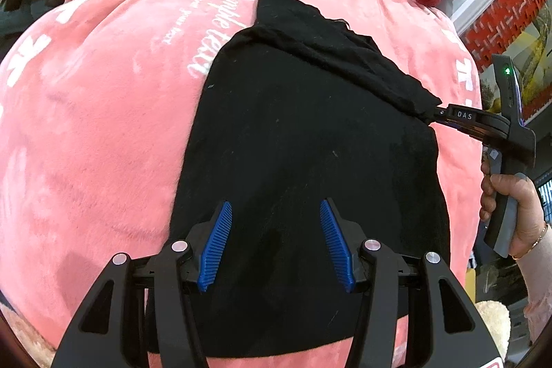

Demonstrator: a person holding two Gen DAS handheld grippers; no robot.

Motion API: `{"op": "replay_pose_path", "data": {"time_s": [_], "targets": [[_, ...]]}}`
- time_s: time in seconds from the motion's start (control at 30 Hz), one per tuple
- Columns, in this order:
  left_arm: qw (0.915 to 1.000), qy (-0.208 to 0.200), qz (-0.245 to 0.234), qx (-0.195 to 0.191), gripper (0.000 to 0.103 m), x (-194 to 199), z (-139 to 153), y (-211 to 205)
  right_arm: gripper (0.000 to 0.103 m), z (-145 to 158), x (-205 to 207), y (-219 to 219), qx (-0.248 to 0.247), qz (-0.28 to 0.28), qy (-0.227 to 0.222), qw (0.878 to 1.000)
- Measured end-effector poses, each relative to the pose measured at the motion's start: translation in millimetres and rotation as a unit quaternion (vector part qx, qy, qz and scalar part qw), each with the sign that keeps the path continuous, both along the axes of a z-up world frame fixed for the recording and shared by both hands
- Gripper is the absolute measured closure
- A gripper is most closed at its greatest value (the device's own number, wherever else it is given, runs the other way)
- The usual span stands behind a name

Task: Fold small clothes

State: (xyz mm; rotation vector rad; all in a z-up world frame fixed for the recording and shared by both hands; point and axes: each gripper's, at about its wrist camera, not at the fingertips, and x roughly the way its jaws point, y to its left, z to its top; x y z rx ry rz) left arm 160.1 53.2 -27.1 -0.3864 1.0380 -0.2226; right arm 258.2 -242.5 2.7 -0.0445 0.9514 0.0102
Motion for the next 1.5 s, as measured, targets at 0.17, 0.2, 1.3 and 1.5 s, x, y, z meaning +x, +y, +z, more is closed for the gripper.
{"op": "replay_pose_path", "data": {"time_s": [0.17,0.2,1.3,1.5], "targets": [[1.0,-0.003,-0.003,0.0,0.052,-7.1,-5.1,7.5,0.078,0.6,-1.1,18.6,-0.009,0.005,0.005,1.0],[1.0,-0.004,-0.005,0.001,0.052,-8.0,-5.7,8.2,0.078,-0.2,-0.9,22.5,-0.009,0.007,0.005,1.0],[0.9962,-0.049,-0.064,0.034,0.041,-4.0,-32.1,-10.5,0.102,20.4,189.9,257.8,0.026,0.191,-0.033,0.981],[0.9944,-0.061,-0.072,0.047,0.04,-5.0,-31.2,-13.8,0.088,31.7,153.7,177.1,0.045,0.113,-0.051,0.991]]}}
